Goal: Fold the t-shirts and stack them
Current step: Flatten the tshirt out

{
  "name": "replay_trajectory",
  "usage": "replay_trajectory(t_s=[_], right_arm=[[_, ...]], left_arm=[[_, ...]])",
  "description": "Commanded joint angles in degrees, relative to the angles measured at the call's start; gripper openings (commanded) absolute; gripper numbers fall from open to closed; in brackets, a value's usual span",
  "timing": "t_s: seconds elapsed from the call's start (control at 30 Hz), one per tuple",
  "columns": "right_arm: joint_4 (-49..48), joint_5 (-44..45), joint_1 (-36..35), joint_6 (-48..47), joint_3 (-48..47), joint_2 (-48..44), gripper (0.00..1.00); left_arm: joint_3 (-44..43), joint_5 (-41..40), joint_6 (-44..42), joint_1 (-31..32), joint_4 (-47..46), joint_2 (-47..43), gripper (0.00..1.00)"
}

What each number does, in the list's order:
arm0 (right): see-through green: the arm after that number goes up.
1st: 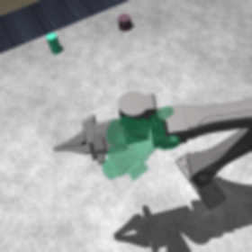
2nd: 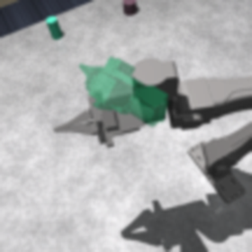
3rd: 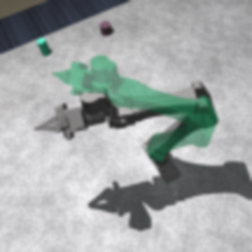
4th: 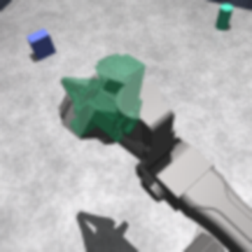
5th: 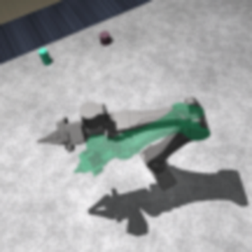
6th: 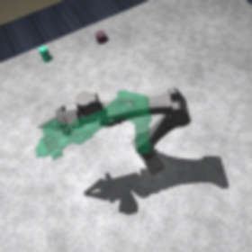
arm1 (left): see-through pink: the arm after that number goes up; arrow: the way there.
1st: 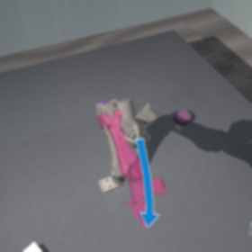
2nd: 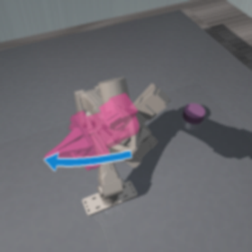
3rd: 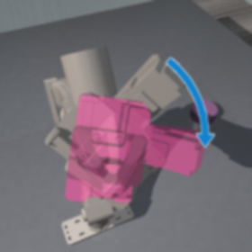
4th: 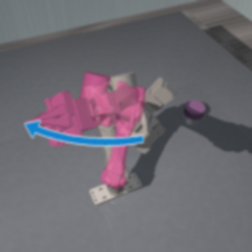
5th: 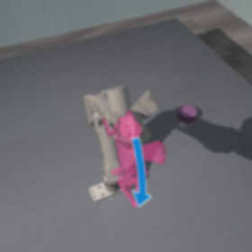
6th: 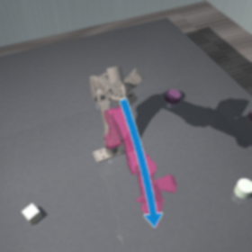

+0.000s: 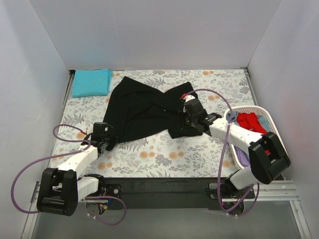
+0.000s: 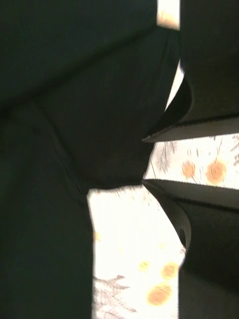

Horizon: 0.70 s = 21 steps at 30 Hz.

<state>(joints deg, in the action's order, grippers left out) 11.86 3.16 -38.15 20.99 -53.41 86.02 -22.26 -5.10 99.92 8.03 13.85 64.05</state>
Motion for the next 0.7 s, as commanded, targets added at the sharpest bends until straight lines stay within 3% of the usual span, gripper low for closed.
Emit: replay_trajectory(t_s=[0.0,0.3,0.67], right_arm=[[2.29,10.37,4.03,1.77,2.68,-4.89,0.45],[2.82,7.57,14.94,1.24,11.74,-9.81,0.49],[-3.32,1.41,16.62,4.40,15.00,-6.39,0.55]], left_arm=[[-1.20,-1.05,-1.04,-0.30,2.76,-1.56,0.00],[-2.44,-0.96,-1.31,-0.30,3.38,-2.00,0.00],[-2.35,-0.26,-1.04,-0.30,2.94,-1.74,0.00]])
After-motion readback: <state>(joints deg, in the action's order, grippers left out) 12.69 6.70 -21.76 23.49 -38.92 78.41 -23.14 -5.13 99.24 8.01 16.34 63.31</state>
